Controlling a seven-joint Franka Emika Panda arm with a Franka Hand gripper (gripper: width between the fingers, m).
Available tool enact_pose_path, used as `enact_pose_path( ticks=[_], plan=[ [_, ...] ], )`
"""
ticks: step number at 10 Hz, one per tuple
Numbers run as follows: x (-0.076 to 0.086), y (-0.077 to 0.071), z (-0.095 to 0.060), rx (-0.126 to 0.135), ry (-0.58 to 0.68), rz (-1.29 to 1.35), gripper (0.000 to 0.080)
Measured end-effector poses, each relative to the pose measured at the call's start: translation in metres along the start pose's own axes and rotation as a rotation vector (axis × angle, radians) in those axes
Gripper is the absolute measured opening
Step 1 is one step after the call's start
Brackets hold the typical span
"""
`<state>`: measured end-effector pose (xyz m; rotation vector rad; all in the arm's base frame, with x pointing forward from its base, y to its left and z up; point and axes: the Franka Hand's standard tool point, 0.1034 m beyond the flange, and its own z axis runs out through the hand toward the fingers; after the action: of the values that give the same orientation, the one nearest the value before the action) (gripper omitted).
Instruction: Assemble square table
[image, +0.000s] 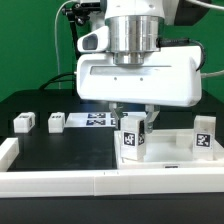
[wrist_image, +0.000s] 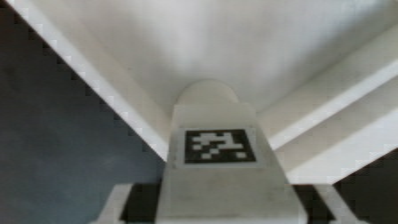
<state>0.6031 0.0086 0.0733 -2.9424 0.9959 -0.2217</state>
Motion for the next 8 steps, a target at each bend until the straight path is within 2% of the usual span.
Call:
enact_pose_path(
  ticks=[2,3,7,8],
  plan=[
    [0.0001,0.0009,0.0002,0.005,-0.008,0.269,0.0291],
    [-0.0003,0.0004,0.0005,-0.004,-0.010,0.339,0.0292],
    [0.0004,0.0015,0.0007,0.009,-0.023,0.554,0.0292],
    [-0.0005,0.0007,0.0009,0.015,-0.030,0.618,0.0346]
  ],
)
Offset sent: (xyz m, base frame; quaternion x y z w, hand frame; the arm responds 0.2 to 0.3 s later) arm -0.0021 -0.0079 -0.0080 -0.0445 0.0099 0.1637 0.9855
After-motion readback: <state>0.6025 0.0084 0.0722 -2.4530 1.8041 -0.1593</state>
